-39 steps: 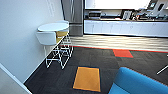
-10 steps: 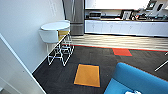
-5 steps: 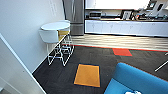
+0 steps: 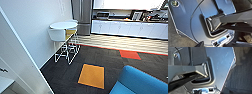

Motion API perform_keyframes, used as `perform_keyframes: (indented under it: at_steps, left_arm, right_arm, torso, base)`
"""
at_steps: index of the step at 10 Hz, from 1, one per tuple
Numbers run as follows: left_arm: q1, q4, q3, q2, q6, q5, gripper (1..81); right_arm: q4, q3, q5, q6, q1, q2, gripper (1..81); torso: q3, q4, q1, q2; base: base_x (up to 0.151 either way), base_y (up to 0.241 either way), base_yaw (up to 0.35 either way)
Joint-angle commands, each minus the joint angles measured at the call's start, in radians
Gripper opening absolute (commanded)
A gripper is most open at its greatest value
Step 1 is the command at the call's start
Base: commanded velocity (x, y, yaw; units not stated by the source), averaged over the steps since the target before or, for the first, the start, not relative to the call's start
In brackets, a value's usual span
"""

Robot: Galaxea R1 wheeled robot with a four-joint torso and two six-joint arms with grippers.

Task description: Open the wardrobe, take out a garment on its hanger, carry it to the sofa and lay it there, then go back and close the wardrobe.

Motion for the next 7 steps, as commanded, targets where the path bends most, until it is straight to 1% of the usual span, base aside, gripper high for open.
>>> perform_keyframes:
  at_steps: [1,7]
  left_arm:
    - [-0.017,0.000,0.005,0.005,0.002,0.036,81.1]
    - [-0.016,0.008,0.005,0.016,0.003,0.044,81.1]
  right_arm:
    - [-0.004,0.000,-0.069,-0.001,0.008,0.005,81.1]
    - [-0.006,-0.001,-0.069,-0.003,0.008,0.002,81.1]
  torso:
    - [0.000,0.000,0.000,0.000]
    - [0.000,0.000,0.000,0.000]
  base:
    - [0.000,0.000,0.328]
    - [0.000,0.000,0.328]
